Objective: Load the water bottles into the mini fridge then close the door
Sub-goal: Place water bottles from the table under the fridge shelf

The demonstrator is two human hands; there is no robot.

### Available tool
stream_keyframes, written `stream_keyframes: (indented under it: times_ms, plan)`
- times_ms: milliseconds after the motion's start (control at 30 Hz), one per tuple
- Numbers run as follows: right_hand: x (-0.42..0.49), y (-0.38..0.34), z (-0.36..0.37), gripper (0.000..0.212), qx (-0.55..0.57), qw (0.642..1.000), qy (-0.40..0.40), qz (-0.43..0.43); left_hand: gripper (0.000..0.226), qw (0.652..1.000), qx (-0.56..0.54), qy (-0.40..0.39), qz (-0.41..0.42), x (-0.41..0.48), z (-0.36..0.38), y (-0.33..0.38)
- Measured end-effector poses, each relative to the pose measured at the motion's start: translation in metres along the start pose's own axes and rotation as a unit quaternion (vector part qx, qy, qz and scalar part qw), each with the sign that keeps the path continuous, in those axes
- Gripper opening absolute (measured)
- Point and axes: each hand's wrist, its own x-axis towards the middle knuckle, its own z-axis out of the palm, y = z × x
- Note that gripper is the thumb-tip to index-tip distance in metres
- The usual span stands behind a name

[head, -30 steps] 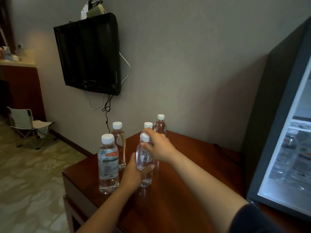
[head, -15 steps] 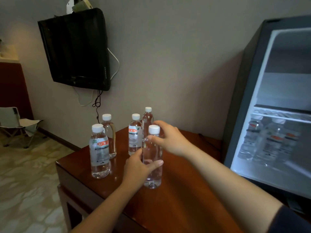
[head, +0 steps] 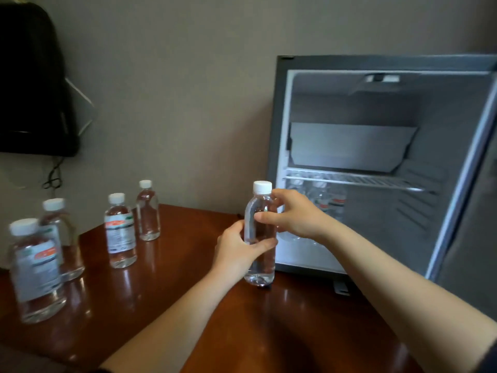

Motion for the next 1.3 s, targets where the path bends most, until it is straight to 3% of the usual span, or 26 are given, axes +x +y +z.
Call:
stream_keyframes:
  times_ms: [100, 200, 333, 433, 733, 1033, 1300]
  plan:
    - [-0.010, 0.025, -0.021, 0.013, -0.016, 0.998, 0.033, 0.042, 0.062, 0.999, -0.003, -0.040, 0.007, 0.010, 0.036, 0.010]
    - [-0.016, 0.048, -0.038, 0.016, -0.045, 0.993, 0.073, 0.075, 0.058, 0.997, 0.012, -0.074, 0.020, 0.022, 0.067, 0.017]
    - [-0.020, 0.073, -0.053, 0.034, -0.094, 0.983, 0.112, 0.111, 0.062, 0.995, 0.007, -0.100, 0.009, 0.033, 0.104, 0.023]
    - [-0.020, 0.095, -0.057, 0.049, -0.097, 0.973, 0.144, 0.152, 0.049, 0.993, -0.015, -0.121, -0.006, 0.036, 0.127, 0.019]
    - [-0.017, 0.143, -0.063, 0.045, -0.083, 0.955, 0.193, 0.208, 0.048, 0.984, -0.062, -0.169, -0.004, 0.035, 0.172, 0.009]
    - [0.011, 0.171, -0.069, 0.050, -0.063, 0.945, 0.207, 0.245, 0.078, 0.976, 0.003, -0.209, 0.053, 0.046, 0.204, -0.006]
    - [0.033, 0.192, -0.070, 0.043, -0.011, 0.952, 0.228, 0.205, 0.079, 0.964, 0.129, -0.223, 0.070, 0.071, 0.222, -0.016]
